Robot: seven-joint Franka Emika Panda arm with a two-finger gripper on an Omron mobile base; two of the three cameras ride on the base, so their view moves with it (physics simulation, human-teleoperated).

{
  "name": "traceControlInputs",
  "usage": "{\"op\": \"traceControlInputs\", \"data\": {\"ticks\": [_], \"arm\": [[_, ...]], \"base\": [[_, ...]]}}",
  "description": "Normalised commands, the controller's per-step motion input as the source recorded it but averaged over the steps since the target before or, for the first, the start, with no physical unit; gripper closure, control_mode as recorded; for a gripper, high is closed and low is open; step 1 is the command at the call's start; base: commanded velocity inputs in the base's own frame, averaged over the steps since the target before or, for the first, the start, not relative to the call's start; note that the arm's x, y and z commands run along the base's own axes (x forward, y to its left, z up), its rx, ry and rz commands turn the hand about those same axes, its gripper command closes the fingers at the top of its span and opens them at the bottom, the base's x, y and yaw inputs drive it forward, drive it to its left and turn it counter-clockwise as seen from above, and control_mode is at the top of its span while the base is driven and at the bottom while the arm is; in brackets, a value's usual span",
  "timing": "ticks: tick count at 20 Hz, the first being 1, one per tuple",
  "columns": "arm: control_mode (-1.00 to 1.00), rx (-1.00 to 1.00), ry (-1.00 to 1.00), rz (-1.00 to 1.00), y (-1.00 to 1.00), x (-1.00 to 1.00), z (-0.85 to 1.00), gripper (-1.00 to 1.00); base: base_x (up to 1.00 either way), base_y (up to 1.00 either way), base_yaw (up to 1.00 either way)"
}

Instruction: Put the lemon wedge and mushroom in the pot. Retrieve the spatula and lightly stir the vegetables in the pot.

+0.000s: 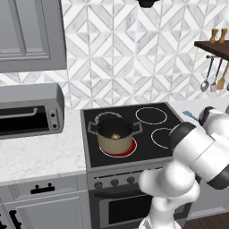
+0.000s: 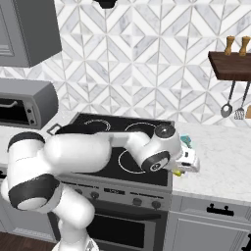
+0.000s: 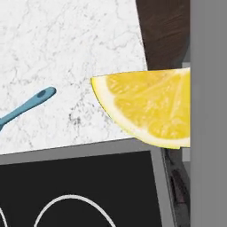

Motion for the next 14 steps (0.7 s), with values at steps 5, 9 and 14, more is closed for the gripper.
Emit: {"op": "traceControlInputs", "data": {"ticks": [5,9,14], "arm": [[-1.00,0.00,0.14,0.08,1.00,-0.09,0.98,1.00],[-1.00,0.01,0.13,0.00,1.00,-0.08,0.86,1.00],[-1.00,0.07,0.18,0.10,1.00,0.26,0.23,1.00]], "base": [[0.00,0.00,0.00],[0.00,0.00,0.00],[0.00,0.00,0.00]]}}
